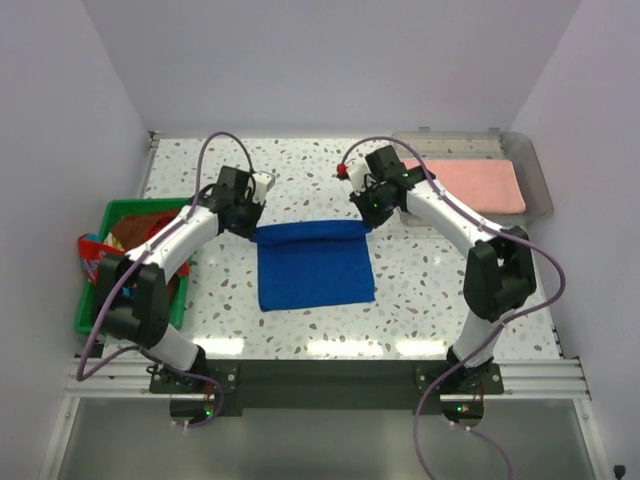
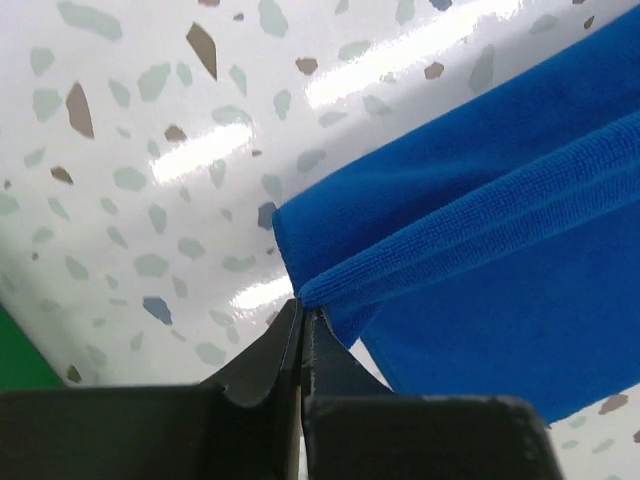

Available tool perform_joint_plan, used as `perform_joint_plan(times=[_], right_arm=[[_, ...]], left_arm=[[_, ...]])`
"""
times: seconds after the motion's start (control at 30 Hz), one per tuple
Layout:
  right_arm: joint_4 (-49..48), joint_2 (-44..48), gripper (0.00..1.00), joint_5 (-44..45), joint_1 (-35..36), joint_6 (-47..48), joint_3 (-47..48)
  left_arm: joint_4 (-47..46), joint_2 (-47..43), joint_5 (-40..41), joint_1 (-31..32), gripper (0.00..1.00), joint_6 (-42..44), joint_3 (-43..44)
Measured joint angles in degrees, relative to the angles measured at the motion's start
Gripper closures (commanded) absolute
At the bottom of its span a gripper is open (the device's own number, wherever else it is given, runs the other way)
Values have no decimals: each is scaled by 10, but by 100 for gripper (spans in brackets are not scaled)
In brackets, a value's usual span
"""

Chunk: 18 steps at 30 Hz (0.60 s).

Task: Fold and stack the towels
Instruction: Fold the towel

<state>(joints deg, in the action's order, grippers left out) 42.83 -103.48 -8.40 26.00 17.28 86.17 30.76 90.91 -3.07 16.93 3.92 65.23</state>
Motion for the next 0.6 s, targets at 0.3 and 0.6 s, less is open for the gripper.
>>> perform_joint_plan(times=[0.3, 0.6], right_arm=[[4, 68, 100, 17, 42, -61, -106], [2, 86, 100, 55, 53, -112, -151]], left_arm=[[19, -99, -3, 11, 100, -94, -97], [36, -124, -30, 38, 100, -154, -130]])
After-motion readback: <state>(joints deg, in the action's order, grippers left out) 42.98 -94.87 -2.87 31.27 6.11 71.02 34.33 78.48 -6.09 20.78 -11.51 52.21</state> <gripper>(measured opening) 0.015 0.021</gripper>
